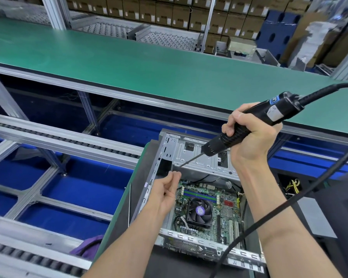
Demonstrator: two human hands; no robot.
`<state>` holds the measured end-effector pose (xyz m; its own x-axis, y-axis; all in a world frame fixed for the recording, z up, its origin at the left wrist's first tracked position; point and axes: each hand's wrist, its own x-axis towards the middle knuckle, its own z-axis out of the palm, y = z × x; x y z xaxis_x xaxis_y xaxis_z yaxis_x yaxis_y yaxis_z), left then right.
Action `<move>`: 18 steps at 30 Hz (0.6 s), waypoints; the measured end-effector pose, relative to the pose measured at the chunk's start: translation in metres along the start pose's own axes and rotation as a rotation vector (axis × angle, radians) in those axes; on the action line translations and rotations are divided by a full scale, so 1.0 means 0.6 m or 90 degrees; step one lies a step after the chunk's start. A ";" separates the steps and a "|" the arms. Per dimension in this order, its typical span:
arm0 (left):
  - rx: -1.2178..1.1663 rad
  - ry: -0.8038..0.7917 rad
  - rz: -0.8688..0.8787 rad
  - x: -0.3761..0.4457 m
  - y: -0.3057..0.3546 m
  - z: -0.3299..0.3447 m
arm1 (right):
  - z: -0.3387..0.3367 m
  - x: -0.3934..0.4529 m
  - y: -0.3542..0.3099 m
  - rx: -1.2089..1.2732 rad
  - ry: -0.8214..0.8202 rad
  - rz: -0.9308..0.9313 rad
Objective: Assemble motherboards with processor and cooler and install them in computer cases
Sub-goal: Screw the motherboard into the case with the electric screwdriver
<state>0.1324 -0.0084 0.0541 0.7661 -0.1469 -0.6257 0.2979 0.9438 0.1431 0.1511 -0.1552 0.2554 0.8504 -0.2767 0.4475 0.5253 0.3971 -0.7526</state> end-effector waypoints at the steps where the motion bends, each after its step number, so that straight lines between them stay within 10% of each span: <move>1: 0.012 0.016 0.009 0.008 0.001 -0.003 | -0.003 0.001 0.003 -0.010 -0.004 0.000; 5: 0.151 0.015 0.033 0.021 0.001 0.000 | -0.017 -0.007 0.028 -0.072 -0.030 0.009; 12: 0.826 0.239 0.108 0.046 0.010 -0.014 | -0.036 -0.044 0.096 -0.128 -0.080 0.062; 18: 1.163 0.159 0.053 0.078 -0.005 -0.050 | -0.029 -0.069 0.145 -0.171 -0.106 0.121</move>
<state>0.1504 -0.0091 0.0015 0.7681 0.0799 -0.6353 0.5699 -0.5377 0.6214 0.1611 -0.1245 0.1628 0.9369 -0.0651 0.3434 0.3495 0.1784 -0.9198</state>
